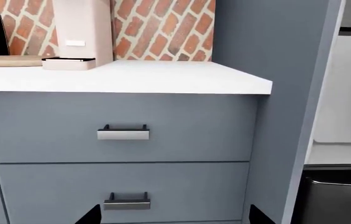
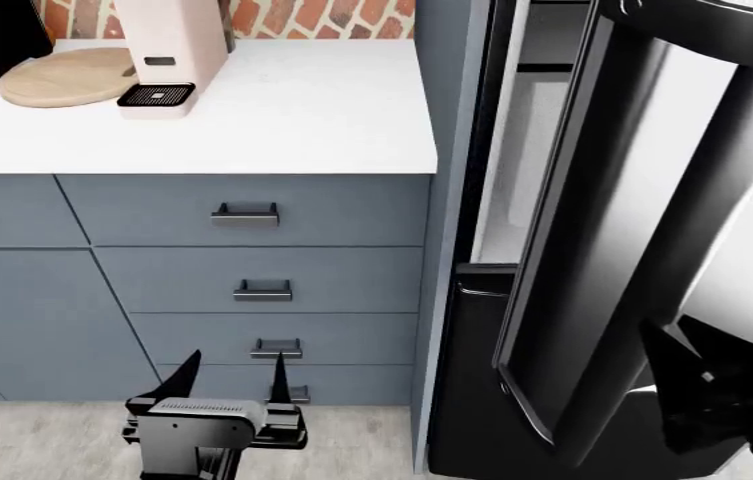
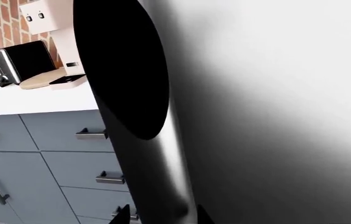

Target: Open the fridge door

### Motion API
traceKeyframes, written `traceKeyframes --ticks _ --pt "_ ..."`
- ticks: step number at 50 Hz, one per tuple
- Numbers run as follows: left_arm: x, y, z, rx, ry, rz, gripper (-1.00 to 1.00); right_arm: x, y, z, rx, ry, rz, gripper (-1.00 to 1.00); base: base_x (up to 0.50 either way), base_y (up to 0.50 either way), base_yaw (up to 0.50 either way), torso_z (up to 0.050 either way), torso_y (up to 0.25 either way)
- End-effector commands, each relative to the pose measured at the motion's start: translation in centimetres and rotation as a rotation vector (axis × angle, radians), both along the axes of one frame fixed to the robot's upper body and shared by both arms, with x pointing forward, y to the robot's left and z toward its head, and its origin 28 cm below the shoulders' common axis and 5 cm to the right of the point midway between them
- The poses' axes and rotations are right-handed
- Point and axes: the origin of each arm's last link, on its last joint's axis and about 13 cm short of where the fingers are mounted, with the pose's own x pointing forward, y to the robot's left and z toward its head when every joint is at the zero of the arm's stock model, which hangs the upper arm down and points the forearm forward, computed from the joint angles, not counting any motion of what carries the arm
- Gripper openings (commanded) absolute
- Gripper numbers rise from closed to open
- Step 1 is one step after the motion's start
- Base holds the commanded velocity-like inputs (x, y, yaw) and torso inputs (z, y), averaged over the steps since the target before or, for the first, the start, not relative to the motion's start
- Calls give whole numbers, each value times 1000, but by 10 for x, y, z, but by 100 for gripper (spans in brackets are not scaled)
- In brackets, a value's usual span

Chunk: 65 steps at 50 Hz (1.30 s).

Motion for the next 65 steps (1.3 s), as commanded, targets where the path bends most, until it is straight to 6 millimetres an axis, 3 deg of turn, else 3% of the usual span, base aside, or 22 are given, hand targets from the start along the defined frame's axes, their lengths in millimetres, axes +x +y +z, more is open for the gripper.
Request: traceKeyframes --ticks 1,20,65 --pt "0 0 0 -1 0 1 100 -4 -2 4 -10 -36 2 -100 0 0 0 0 0" --pt "0 0 0 1 1 2 100 -28 -14 8 -28 -65 -5 -100 0 0 -1 1 2" --pt "1 0 0 1 2 3 100 -45 -20 4 -46 -69 -1 -100 0 0 -1 1 2"
